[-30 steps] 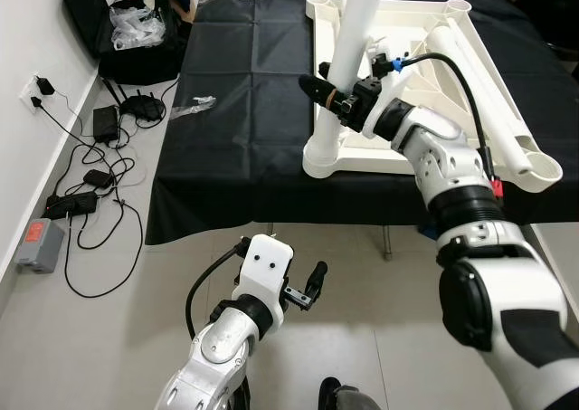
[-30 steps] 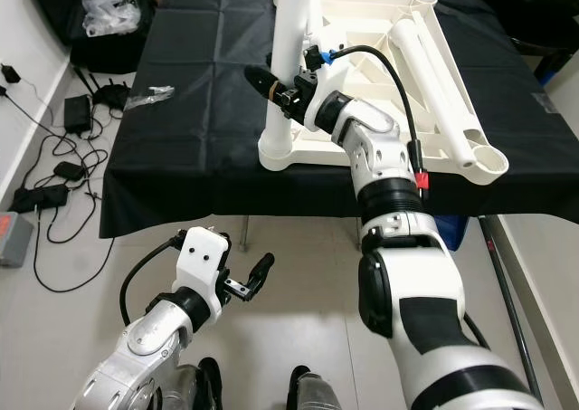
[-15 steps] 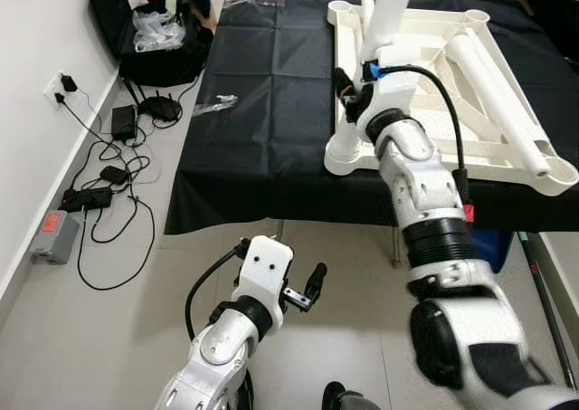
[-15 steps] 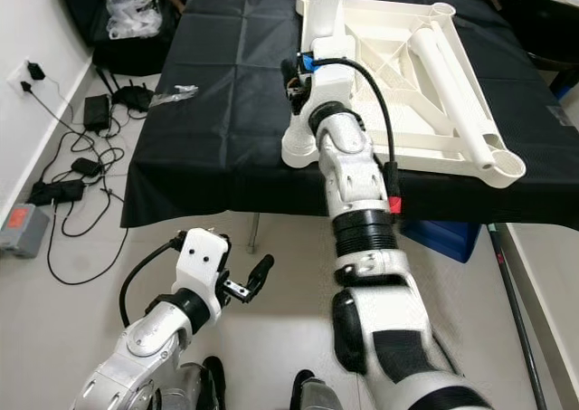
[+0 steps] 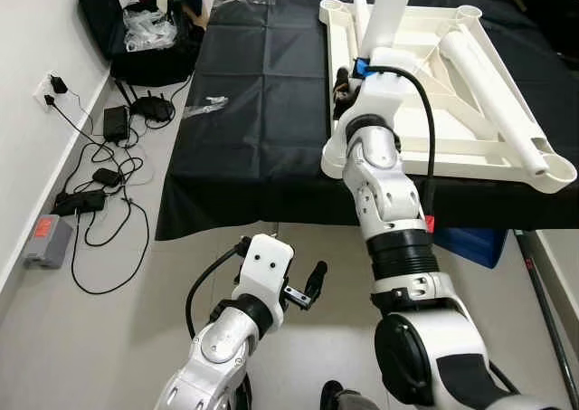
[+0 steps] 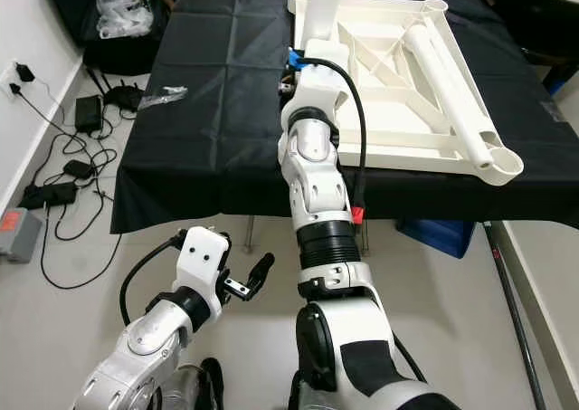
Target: Building children table
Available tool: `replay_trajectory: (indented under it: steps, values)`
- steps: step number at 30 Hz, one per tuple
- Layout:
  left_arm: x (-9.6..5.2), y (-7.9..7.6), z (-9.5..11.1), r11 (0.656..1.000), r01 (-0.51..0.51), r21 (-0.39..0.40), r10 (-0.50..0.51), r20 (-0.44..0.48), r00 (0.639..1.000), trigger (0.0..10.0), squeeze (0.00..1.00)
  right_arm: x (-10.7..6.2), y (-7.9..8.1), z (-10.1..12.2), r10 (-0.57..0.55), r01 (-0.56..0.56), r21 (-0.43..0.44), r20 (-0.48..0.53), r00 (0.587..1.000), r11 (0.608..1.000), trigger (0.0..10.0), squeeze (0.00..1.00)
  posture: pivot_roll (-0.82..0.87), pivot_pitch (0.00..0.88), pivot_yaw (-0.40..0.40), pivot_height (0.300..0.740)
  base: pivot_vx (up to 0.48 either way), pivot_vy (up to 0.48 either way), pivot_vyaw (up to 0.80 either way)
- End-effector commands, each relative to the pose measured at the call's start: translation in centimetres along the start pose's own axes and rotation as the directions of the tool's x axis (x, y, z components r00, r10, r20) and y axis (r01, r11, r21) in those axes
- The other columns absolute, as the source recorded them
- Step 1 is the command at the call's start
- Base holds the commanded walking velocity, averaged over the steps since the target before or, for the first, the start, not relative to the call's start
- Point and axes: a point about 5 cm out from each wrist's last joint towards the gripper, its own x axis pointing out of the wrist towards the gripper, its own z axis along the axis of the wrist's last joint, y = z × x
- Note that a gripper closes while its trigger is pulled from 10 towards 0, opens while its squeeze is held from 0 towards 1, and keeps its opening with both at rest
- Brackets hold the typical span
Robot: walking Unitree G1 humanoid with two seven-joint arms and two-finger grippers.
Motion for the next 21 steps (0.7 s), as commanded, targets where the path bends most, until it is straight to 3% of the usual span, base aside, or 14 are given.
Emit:
replay_trajectory:
  steps: [1,2,3,5,7,10,12,13,14,16,18,19,20,21]
  values:
    - [-0.2,-0.1,-0.5,1.0,-0.003,0.002,0.003,-0.023,1.0,10.0,0.0,-0.1,-0.7,-0.8,-0.017,0.018,0.011,-0.037,0.999,1.0,10.0,1.0,0.15,0.262,-0.045,0.74,0.0,0.0,0.0]
    - [-0.2,-0.1,-0.5,1.0,-0.003,0.001,0.003,-0.024,1.0,10.0,0.0,0.1,-1.0,-0.2,0.003,-0.004,-0.006,-0.024,1.0,1.0,10.0,1.0,0.15,0.262,-0.045,0.74,0.0,0.0,0.0]
    - [-0.2,-0.1,-0.5,1.0,-0.003,-0.001,0.003,-0.024,1.0,10.0,0.0,0.6,-1.3,0.5,0.075,-0.075,-0.006,-0.029,0.997,0.997,10.0,0.0,0.15,0.262,-0.046,0.74,0.0,0.0,0.0]
    - [-0.2,-0.1,-0.5,1.0,-0.003,-0.001,0.003,-0.024,1.0,10.0,0.0,0.6,-1.3,0.5,0.075,-0.075,-0.006,-0.029,0.997,0.997,10.0,0.0,0.15,0.262,-0.046,0.74,0.0,0.0,0.0]
    - [-0.2,-0.1,-0.5,1.0,-0.004,-0.003,0.003,-0.025,1.0,10.0,0.0,1.3,-1.3,1.7,0.337,-0.338,-0.002,-0.051,0.94,0.941,10.0,0.0,0.14,0.267,-0.046,0.74,0.0,0.0,0.0]
    - [-0.2,-0.1,-0.5,1.0,-0.004,-0.004,0.004,-0.025,1.0,10.0,0.0,1.4,-1.4,2.0,0.408,-0.409,-0.004,-0.059,0.911,0.912,10.0,0.0,0.14,0.267,-0.046,0.74,0.0,0.0,0.0]
    - [-0.1,-0.1,-0.5,1.0,-0.003,-0.006,0.003,-0.026,1.0,10.0,0.0,1.2,-1.4,2.7,0.579,-0.578,0.029,-0.065,0.813,0.815,10.0,0.0,0.15,0.27,-0.047,0.74,0.0,0.0,0.0]
    - [-0.1,-0.1,-0.5,1.0,-0.003,-0.006,0.003,-0.026,1.0,10.0,0.0,1.2,-1.4,2.7,0.579,-0.578,0.029,-0.065,0.813,0.815,10.0,0.0,0.15,0.27,-0.047,0.74,0.0,0.0,0.0]
    - [-0.1,0.0,-0.5,1.0,-0.003,-0.006,0.003,-0.025,1.0,10.0,0.0,0.9,-1.3,2.9,0.657,-0.657,0.025,-0.073,0.75,0.753,10.0,0.0,0.15,0.271,-0.046,0.74,0.0,0.0,0.0]
    - [-0.1,0.0,-0.5,1.0,-0.003,-0.006,0.003,-0.025,1.0,10.0,0.0,0.9,-1.3,2.9,0.657,-0.657,0.025,-0.073,0.75,0.753,10.0,0.0,0.15,0.271,-0.046,0.74,0.0,0.0,0.0]
    - [-0.2,-0.1,-0.4,1.0,-0.005,-0.007,0.005,-0.023,1.0,10.0,0.0,0.3,-1.3,3.6,0.81,-0.812,-0.009,-0.068,0.582,0.583,10.0,0.0,0.15,0.272,-0.047,0.74,0.0,0.0,0.0]
    - [-0.2,-0.1,-0.4,1.0,-0.005,-0.007,0.005,-0.023,1.0,10.0,0.0,0.0,-1.4,3.8,0.851,-0.854,-0.025,-0.069,0.521,0.52,10.0,0.0,0.15,0.272,-0.047,0.74,0.0,0.0,0.0]
    - [-0.2,-0.1,-0.4,1.0,-0.005,-0.007,0.005,-0.023,1.0,10.0,0.0,0.0,-1.4,3.8,0.851,-0.854,-0.025,-0.069,0.521,0.52,10.0,0.0,0.15,0.272,-0.047,0.74,0.0,0.0,0.0]
    - [-0.2,-0.1,-0.5,1.0,-0.006,-0.007,0.005,-0.024,1.0,10.0,0.0,-0.1,-1.5,4.0,0.878,-0.88,-0.031,-0.061,0.475,0.474,10.0,0.0,0.15,0.271,-0.045,0.74,0.0,0.0,0.0]
